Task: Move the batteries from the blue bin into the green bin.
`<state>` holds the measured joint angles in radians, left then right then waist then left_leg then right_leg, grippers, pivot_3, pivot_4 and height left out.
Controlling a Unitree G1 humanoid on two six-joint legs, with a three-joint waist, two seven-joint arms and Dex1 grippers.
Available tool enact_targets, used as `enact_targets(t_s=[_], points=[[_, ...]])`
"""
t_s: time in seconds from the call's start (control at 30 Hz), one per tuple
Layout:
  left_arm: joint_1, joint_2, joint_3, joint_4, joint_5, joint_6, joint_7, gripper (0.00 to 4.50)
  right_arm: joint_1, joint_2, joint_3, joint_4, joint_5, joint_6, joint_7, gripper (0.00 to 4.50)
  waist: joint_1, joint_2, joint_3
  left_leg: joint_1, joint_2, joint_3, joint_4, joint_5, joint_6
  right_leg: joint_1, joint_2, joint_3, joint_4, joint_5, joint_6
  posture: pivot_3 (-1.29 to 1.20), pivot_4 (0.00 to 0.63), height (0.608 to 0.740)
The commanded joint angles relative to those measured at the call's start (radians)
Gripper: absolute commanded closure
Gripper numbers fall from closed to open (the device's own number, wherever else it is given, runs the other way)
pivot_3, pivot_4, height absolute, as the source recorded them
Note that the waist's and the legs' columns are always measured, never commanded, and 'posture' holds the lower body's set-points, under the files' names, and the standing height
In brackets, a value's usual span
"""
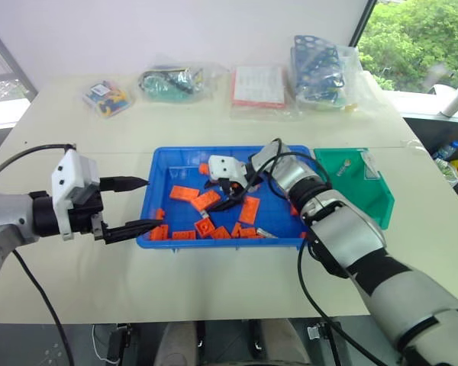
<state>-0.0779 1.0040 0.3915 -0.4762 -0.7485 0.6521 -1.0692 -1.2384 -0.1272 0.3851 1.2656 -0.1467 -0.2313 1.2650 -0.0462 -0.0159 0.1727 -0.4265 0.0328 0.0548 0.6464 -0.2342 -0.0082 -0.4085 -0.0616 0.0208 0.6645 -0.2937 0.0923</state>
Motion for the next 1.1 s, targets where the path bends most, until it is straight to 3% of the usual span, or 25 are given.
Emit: enact_targets(t_s=[0.03, 0.17, 0.3, 0.43, 0.53, 0.6, 0.73, 0.93, 1.1], points=[[-0.023, 0.018, 0.015, -0.004, -0.006, -0.004, 0.001, 0.00, -0.031, 0.009, -0.047, -0.021, 0.011, -0.007, 0.003, 2.93, 0.001, 0.000, 0.000, 0.000, 0.000, 0.000, 0.000, 0.000, 0.000, 0.000, 0.000, 0.000, 0.000, 0.000, 0.000, 0.00, 0.150, 0.739], [-0.049, 0.018, -0.013, 0.019, 0.003, -0.013, -0.004, 0.00, -0.032, 0.009, -0.089, -0.045, 0.026, 0.013, -0.015, 2.93, 0.000, 0.000, 0.000, 0.000, 0.000, 0.000, 0.000, 0.000, 0.000, 0.000, -0.001, 0.000, 0.000, 0.000, 0.000, 0.00, 0.150, 0.739], [-0.084, 0.010, -0.050, 0.046, 0.020, -0.029, -0.009, 0.00, -0.057, 0.058, -0.124, -0.059, 0.006, 0.097, -0.221, 2.93, -0.003, 0.000, 0.000, 0.000, 0.000, -0.001, -0.001, 0.000, -0.001, 0.000, -0.001, 0.000, 0.000, 0.000, 0.000, 0.00, 0.150, 0.739], [-0.117, -0.002, -0.079, 0.063, 0.028, -0.038, -0.011, 0.00, -0.042, 0.111, -0.145, -0.127, 0.025, 0.181, -0.272, 2.93, -0.013, 0.000, 0.000, 0.000, 0.000, -0.001, -0.004, 0.002, -0.004, -0.002, -0.001, 0.000, 0.000, -0.001, -0.002, 0.00, 0.150, 0.739], [-0.152, -0.012, -0.115, 0.086, 0.036, -0.043, -0.019, 0.00, 0.021, 0.142, -0.125, -0.261, 0.011, 0.262, -0.315, 1.97, -0.016, 0.000, 0.000, 0.000, 0.000, -0.002, -0.005, 0.002, -0.004, -0.002, -0.001, 0.000, 0.000, -0.001, -0.002, 0.00, 0.150, 0.739], [-0.180, -0.018, -0.139, 0.102, 0.038, -0.043, -0.026, 0.00, 0.065, 0.138, -0.115, -0.374, 0.001, 0.358, -0.343, 0.99, -0.014, 0.000, 0.000, 0.000, 0.000, -0.002, -0.005, 0.002, -0.004, -0.002, -0.002, -0.001, 0.000, -0.001, -0.002, 0.00, 0.150, 0.739], [-0.208, -0.024, -0.160, 0.114, 0.043, -0.045, -0.034, 0.00, 0.154, 0.081, -0.129, -0.658, 0.014, 0.583, -0.347, 0.99, -0.007, 0.000, 0.000, -0.001, -0.001, -0.002, -0.004, 0.002, -0.004, -0.002, -0.003, -0.001, 0.000, -0.001, -0.002, 0.00, 0.150, 0.739], [-0.254, -0.033, -0.220, 0.170, 0.067, -0.062, -0.078, 0.00, 0.354, -0.031, -0.107, -1.178, 0.083, 1.094, -0.316, 0.99, 0.004, -0.001, 0.000, -0.001, -0.001, -0.003, -0.004, 0.002, -0.004, -0.002, -0.003, -0.001, 0.000, -0.001, -0.003, 0.00, 0.150, 0.739], [-0.265, -0.041, -0.266, 0.222, 0.125, -0.117, -0.120, 0.00, 0.447, -0.045, -0.063, -1.327, 0.143, 1.271, -0.360, 0.99, -0.002, 0.000, 0.000, -0.001, 0.000, -0.002, -0.004, 0.002, -0.003, -0.002, -0.001, -0.001, 0.000, -0.001, -0.003, 0.00, 0.150, 0.739]])
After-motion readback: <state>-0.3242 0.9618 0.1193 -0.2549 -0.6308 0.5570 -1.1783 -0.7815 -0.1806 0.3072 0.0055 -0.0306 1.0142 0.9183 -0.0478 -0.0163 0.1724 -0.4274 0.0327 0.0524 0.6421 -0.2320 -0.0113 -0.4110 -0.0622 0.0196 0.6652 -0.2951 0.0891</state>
